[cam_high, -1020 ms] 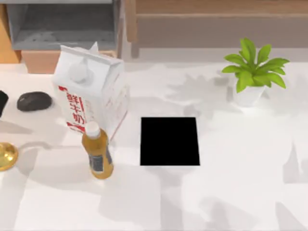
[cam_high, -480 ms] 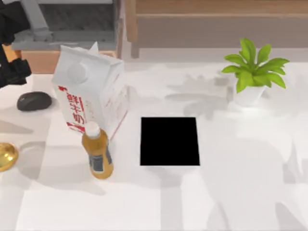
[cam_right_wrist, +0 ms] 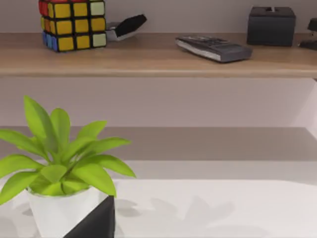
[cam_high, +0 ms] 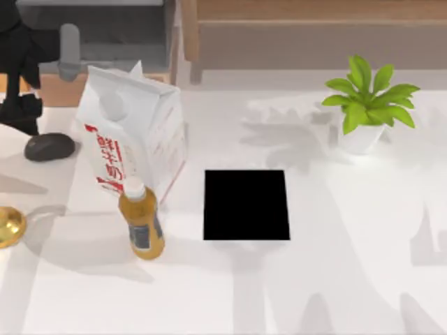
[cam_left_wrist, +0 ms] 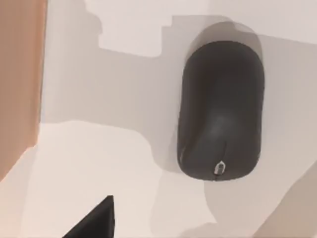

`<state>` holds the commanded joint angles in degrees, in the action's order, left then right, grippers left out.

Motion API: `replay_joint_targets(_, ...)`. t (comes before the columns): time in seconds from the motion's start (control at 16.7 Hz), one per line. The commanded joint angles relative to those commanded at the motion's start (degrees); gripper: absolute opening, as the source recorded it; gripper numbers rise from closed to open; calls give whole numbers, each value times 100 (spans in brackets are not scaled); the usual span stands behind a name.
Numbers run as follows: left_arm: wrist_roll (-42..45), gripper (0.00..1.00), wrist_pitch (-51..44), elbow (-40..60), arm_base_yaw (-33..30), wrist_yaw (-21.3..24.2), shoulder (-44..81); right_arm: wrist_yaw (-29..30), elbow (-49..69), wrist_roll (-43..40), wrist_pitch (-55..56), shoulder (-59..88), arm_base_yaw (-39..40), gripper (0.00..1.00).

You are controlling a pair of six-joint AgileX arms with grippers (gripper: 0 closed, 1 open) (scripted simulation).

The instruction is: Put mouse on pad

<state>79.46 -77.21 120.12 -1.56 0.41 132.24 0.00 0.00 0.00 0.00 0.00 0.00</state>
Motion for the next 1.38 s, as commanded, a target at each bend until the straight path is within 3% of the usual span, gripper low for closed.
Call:
replay_joint_targets(0.48, 47, 100, 27, -14, -4, -9, 61, 0, 0, 0, 0, 0, 0, 100)
replay_joint_targets(1.02, 63, 100, 1545, -1487, 24, -11, 139, 0, 0, 0, 0, 0, 0, 100)
replay_joint_targets(1.38, 75, 100, 1946, -1509, 30, -8, 488, 0, 0, 0, 0, 0, 0, 100)
